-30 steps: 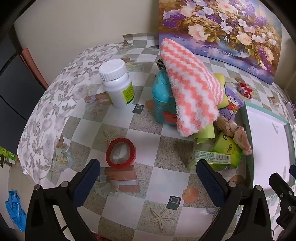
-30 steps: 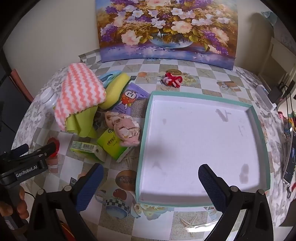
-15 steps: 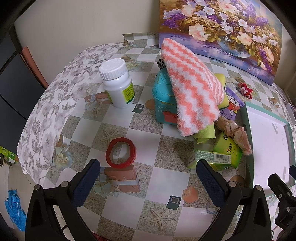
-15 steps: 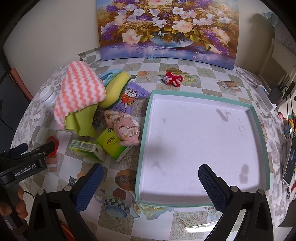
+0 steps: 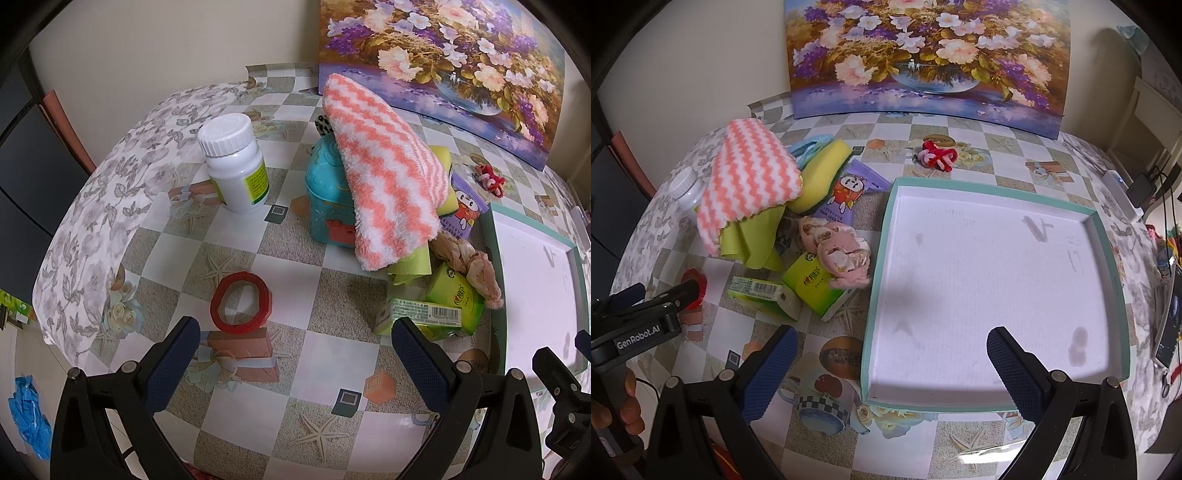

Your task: Organize soft objects

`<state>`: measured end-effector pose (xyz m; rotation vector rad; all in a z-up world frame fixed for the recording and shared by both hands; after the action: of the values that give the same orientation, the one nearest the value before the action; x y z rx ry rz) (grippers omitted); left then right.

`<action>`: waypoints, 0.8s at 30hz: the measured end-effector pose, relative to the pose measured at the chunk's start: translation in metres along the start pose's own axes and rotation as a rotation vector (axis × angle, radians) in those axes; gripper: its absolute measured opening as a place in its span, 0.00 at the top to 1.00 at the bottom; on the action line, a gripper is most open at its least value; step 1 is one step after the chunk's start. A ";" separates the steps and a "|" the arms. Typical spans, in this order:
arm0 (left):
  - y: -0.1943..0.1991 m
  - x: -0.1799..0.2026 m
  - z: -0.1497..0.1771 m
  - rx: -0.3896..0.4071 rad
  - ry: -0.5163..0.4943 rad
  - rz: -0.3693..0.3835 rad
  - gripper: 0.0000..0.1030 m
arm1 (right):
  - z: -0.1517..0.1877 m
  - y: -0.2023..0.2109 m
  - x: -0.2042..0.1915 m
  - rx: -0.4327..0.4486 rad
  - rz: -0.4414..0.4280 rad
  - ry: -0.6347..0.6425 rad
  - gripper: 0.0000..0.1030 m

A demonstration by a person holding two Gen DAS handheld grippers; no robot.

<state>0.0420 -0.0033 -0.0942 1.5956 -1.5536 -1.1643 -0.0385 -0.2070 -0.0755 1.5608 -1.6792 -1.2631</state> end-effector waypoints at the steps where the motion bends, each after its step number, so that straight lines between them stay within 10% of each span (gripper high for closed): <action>1: 0.000 0.000 0.000 0.001 0.001 0.001 0.00 | 0.000 0.000 0.000 0.000 0.000 0.000 0.00; 15: -0.003 -0.002 -0.003 0.003 0.036 0.040 0.00 | 0.000 -0.002 -0.004 -0.006 0.002 0.012 0.00; 24: -0.013 -0.029 -0.011 0.004 0.084 0.055 0.00 | -0.029 0.001 -0.029 0.080 -0.142 0.010 0.00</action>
<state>0.0602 0.0256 -0.0964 1.5738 -1.5367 -1.0518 -0.0085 -0.1874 -0.0564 1.7584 -1.6561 -1.2686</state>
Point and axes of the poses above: each gripper's, at about its wrist camera, not at the fingertips, and y roughly against the way its jaws point, x to its right, z to its underside, the point moved 10 cm from there along -y, roughly the way its jaws point, and after that the axes turned 11 degrees about -z, right-handed, at the moved point
